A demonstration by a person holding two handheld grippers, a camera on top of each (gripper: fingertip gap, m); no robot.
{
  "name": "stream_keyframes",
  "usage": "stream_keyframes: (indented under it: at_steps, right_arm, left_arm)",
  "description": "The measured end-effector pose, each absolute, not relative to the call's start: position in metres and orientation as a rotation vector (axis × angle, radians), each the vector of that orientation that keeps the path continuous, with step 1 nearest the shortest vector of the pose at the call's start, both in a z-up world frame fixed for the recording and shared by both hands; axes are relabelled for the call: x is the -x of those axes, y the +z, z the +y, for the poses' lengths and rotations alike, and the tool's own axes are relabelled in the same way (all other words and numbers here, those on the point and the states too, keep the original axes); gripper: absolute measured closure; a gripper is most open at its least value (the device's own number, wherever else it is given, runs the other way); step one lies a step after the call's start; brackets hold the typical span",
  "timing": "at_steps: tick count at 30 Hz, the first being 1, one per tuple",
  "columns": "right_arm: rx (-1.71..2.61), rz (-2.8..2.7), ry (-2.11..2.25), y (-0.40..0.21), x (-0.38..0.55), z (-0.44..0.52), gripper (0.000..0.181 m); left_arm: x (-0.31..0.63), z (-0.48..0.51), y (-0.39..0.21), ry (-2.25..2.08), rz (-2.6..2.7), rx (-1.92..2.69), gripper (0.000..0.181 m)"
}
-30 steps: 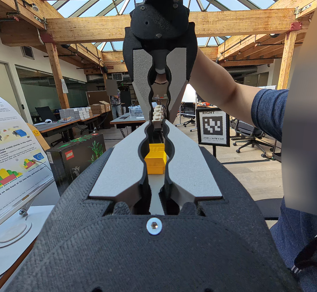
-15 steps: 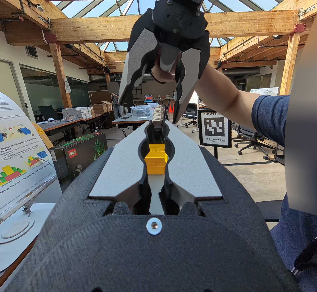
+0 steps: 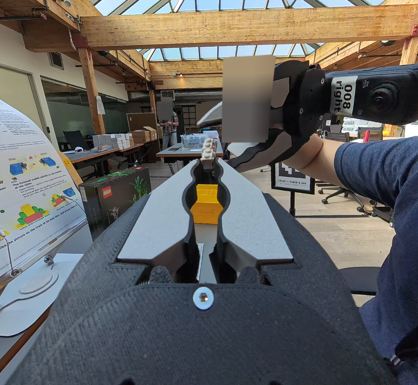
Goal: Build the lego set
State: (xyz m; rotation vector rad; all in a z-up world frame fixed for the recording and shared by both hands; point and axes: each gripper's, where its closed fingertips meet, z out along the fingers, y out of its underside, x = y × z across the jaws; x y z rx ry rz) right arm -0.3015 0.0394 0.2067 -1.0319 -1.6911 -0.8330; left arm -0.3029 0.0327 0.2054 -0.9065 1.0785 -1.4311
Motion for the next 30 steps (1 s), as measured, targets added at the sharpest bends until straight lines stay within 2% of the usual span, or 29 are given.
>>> stream_keyframes:
  at_steps: [3, 14, 18, 30]
  right_arm:
    - [1.042, -1.701, -0.831, 0.2052, 0.3009, 0.0415, 0.146]
    - [1.004, -1.715, -0.912, 0.2022, 0.3011, 0.0458, 0.154]
    - [0.984, -1.720, -0.927, 0.2030, 0.3012, 0.0448, 0.165]
    - [0.971, -1.702, -0.925, 0.2043, 0.3015, 0.0427, 0.166]
  left_arm:
    - [0.3008, 0.0317, 0.2045, -1.431, 1.086, 0.909, 0.173]
    - [0.2991, 0.0304, 0.2036, -1.439, 1.095, 0.913, 0.173]
    - [0.2974, 0.0304, 0.2024, -1.436, 1.101, 0.918, 0.173]
    - [0.2978, 0.0283, 0.2043, -1.459, 1.097, 0.910, 0.173]
